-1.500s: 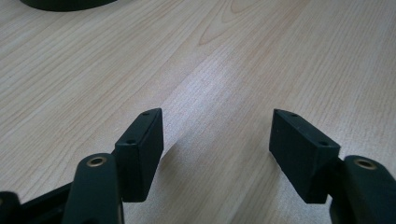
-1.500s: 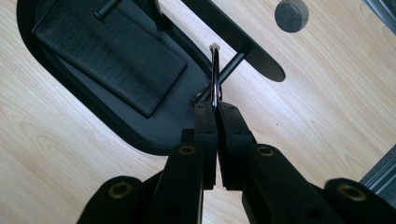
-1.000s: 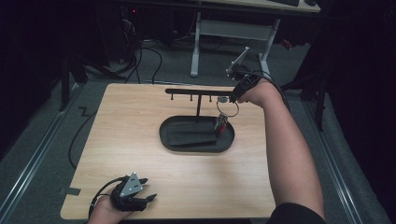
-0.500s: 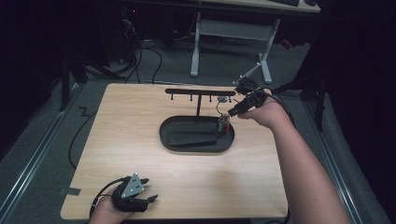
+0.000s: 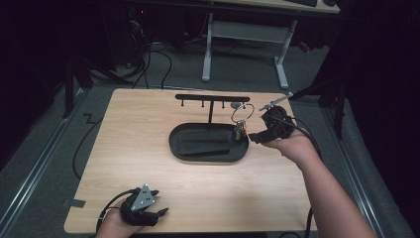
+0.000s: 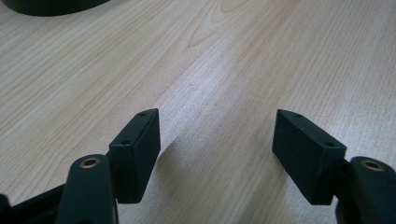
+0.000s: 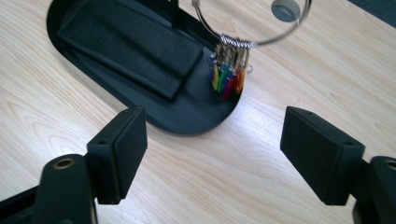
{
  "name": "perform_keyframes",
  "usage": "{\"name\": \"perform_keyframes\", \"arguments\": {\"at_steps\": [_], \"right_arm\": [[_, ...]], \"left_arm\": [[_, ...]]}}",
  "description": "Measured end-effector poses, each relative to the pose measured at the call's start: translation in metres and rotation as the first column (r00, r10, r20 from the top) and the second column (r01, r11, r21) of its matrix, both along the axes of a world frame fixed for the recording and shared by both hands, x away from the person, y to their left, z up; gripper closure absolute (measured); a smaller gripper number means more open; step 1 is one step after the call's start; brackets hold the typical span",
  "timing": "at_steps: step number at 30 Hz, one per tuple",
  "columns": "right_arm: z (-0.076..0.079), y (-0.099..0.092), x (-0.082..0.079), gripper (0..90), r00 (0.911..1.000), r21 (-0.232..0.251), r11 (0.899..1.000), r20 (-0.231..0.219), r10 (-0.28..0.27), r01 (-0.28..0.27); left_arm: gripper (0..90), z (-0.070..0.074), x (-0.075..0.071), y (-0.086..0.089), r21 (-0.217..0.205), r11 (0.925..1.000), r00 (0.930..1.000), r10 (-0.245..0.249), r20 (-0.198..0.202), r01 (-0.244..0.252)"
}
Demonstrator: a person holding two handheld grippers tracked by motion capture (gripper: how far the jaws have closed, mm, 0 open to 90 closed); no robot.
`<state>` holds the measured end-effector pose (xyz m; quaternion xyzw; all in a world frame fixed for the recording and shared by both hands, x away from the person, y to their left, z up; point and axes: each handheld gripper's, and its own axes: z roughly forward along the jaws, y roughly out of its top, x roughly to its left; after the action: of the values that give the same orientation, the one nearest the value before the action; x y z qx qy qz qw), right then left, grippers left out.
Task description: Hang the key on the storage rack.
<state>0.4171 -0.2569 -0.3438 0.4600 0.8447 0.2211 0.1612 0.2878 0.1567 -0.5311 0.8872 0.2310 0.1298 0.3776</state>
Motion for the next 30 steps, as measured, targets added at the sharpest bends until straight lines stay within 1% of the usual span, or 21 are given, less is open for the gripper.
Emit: {"name": "perform_keyframes", "arguments": {"at_steps": [2, 6, 8, 9, 10, 12, 15, 16, 18, 21, 23, 25, 27, 28, 29, 30], "right_arm": [[-0.006, -0.004, -0.006, 21.8, 0.9999, 0.015, 1.000, 0.010, -0.012, 0.011], [-0.019, -0.012, -0.019, 20.4, 0.9986, 0.044, 0.999, 0.047, -0.025, 0.023], [-0.026, -0.014, -0.025, 20.3, 0.9982, 0.062, 0.998, 0.056, -0.022, 0.019], [-0.032, -0.016, -0.030, 19.7, 0.9976, 0.077, 0.997, 0.066, -0.021, 0.016], [-0.036, -0.017, -0.033, 18.6, 0.9971, 0.080, 0.997, 0.073, -0.022, 0.016], [-0.050, -0.019, -0.043, 17.2, 0.9934, 0.096, 0.995, 0.112, -0.025, 0.014], [-0.068, -0.021, -0.054, 16.7, 0.9881, 0.128, 0.992, 0.148, -0.042, 0.023], [-0.077, -0.021, -0.059, 16.6, 0.9857, 0.135, 0.990, 0.162, -0.049, 0.027], [-0.091, -0.020, -0.067, 16.3, 0.9825, 0.156, 0.987, 0.175, -0.064, 0.037], [-0.113, -0.017, -0.079, 16.3, 0.9767, 0.164, 0.986, 0.202, -0.071, 0.037], [-0.129, -0.015, -0.090, 16.3, 0.9712, 0.170, 0.985, 0.229, -0.068, 0.029], [-0.141, -0.012, -0.099, 16.2, 0.9696, 0.187, 0.982, 0.234, -0.071, 0.027], [-0.152, -0.009, -0.110, 16.0, 0.9682, 0.186, 0.982, 0.243, -0.057, 0.011], [-0.157, -0.008, -0.117, 15.9, 0.9648, 0.189, 0.982, 0.256, -0.059, 0.009], [-0.161, -0.007, -0.125, 15.6, 0.9569, 0.191, 0.982, 0.283, -0.064, 0.009], [-0.167, -0.007, -0.134, 15.8, 0.9453, 0.210, 0.978, 0.316, -0.083, 0.016]], "left_arm": [[32.6, 0.000, 0.000, 0.000, -0.001, 1.0000, 1.0000, 0.001, 0.000, -0.001], [32.5, -0.001, 0.000, 0.000, -0.006, 1.0000, 1.0000, 0.001, -0.005, -0.001], [32.4, -0.001, 0.000, 0.000, -0.010, 0.9999, 1.0000, 0.001, -0.007, -0.001], [32.4, -0.001, 0.000, -0.001, -0.011, 0.9999, 1.0000, 0.000, -0.007, 0.000], [32.3, -0.001, 0.000, -0.001, -0.011, 0.9999, 1.0000, -0.001, -0.006, 0.001], [32.2, -0.001, 0.000, -0.001, -0.012, 0.9999, 1.0000, -0.001, -0.005, 0.001], [32.0, -0.001, 0.001, -0.001, -0.017, 0.9999, 1.0000, 0.001, -0.009, -0.001], [32.0, -0.002, 0.001, -0.001, -0.017, 0.9998, 0.9999, 0.002, -0.010, -0.002], [32.0, -0.002, 0.001, -0.001, -0.018, 0.9998, 0.9999, 0.004, -0.011, -0.004], [32.0, -0.002, 0.000, -0.001, -0.020, 0.9998, 0.9999, 0.005, -0.009, -0.005], [32.0, -0.002, 0.000, -0.002, -0.018, 0.9998, 1.0000, 0.002, -0.009, -0.002], [32.0, -0.002, -0.001, -0.002, -0.020, 0.9998, 0.9999, 0.001, -0.012, -0.001], [32.0, -0.002, -0.001, -0.002, -0.023, 0.9997, 0.9999, -0.002, -0.015, 0.002], [32.0, -0.002, -0.001, -0.003, -0.024, 0.9997, 0.9999, -0.003, -0.016, 0.002], [32.0, -0.002, -0.001, -0.003, -0.026, 0.9997, 0.9999, -0.003, -0.017, 0.002], [32.0, -0.002, -0.001, -0.003, -0.027, 0.9996, 0.9998, -0.002, -0.019, 0.001]]}}
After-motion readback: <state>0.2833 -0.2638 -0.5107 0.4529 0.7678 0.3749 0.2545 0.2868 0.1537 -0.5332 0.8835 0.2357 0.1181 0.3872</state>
